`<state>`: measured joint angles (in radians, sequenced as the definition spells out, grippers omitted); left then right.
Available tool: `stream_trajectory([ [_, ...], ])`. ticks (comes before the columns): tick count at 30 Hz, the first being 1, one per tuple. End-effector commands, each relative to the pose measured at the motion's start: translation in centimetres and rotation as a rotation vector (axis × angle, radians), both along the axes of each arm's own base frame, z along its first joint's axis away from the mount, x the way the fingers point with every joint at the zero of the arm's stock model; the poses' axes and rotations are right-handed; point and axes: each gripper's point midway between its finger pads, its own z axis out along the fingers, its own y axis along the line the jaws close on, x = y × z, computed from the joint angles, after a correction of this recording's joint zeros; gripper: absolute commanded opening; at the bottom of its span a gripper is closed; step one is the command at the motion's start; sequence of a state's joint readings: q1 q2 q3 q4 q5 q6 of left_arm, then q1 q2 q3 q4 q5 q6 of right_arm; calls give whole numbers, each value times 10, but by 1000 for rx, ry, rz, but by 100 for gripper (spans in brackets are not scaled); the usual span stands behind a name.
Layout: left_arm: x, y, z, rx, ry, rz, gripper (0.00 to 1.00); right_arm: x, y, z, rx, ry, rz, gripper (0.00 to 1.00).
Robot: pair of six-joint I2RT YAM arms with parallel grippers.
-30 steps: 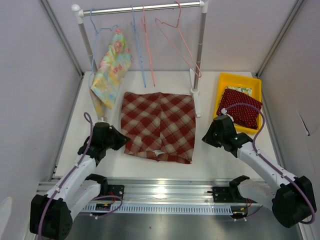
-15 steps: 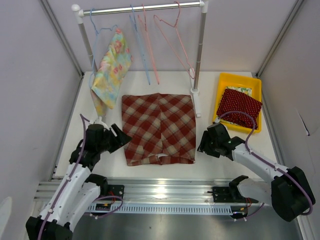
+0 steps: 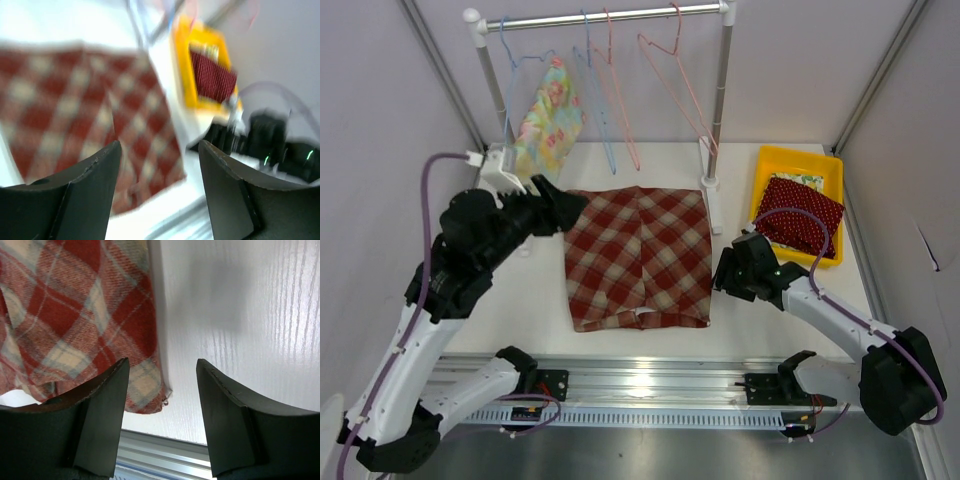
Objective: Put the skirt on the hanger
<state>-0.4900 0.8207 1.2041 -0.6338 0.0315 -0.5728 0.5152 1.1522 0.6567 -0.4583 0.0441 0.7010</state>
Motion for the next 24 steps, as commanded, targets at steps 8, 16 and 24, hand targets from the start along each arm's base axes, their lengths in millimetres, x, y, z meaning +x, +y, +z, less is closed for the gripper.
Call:
stream_trajectory([
  [8,119,27,140,146,-336,441,72,17,12,26,24,-69,40,61],
  [16,193,10,169,192,-396,547,73,24,18,44,40,-102,64,61],
  [24,231,7,174,231,-413,619,71,24,18,52,39,-121,82,61],
])
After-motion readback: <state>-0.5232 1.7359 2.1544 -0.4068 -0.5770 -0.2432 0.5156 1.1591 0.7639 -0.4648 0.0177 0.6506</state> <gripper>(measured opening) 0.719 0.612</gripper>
